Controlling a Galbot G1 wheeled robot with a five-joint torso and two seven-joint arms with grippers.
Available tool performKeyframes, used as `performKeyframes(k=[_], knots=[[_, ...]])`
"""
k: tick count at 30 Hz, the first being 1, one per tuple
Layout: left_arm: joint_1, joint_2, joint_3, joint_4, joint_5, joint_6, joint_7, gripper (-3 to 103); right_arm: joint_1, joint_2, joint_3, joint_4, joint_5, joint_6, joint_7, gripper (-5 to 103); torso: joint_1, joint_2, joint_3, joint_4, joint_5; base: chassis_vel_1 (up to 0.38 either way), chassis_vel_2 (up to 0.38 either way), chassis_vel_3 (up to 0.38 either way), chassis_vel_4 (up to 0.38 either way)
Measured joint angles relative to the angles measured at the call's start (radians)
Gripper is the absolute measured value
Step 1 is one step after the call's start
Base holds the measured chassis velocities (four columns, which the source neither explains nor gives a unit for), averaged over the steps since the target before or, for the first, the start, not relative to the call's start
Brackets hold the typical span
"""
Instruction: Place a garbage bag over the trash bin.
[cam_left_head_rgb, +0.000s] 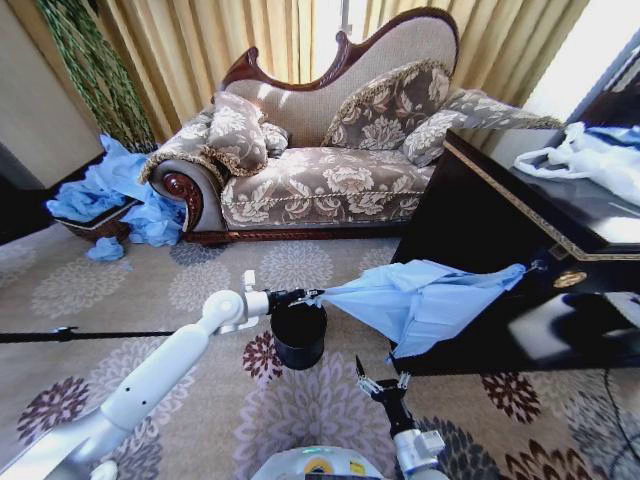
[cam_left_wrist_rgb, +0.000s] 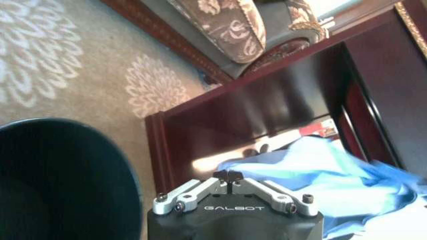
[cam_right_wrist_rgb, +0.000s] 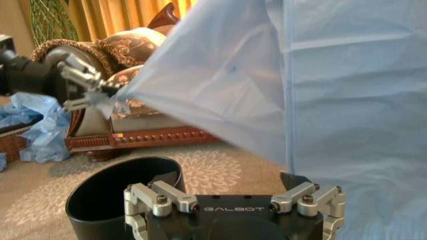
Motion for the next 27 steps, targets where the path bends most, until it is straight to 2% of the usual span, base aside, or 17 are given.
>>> performKeyframes(k=[5,18,22,25,27], knots=[[0.038,0.017,-0.039,0.007,0.015,0.000,0.015,0,0.001,-0.002,-0.001,-0.001,0.000,0.001,0.000,100,0.000,0.000,0.000,0.0001,0.0000,0.000,0.000,0.000,0.000],[0.031,0.055,-0.085,0.010,0.027,-0.013,0.041,0,-0.001,-0.006,-0.003,0.009,-0.003,0.004,0.000,100,0.000,0.000,0.000,0.0000,0.0000,0.000,0.000,0.000,0.000],[0.031,0.068,-0.097,-0.005,0.048,-0.022,0.058,0,-0.013,-0.007,-0.008,0.033,-0.013,0.012,0.000,100,0.000,0.000,0.000,0.0000,0.0000,0.000,0.000,0.000,0.000],[0.028,0.074,-0.103,-0.018,0.108,-0.040,0.093,0,-0.032,-0.009,-0.018,0.069,-0.017,0.022,0.001,100,0.000,0.000,0.000,0.0000,0.0000,0.000,0.000,0.000,0.000],[0.025,0.075,-0.103,-0.022,0.120,-0.045,0.102,0,-0.039,-0.010,-0.024,0.081,-0.018,0.024,0.002,100,0.000,0.000,0.000,0.0000,0.0000,0.000,0.000,0.000,0.000]])
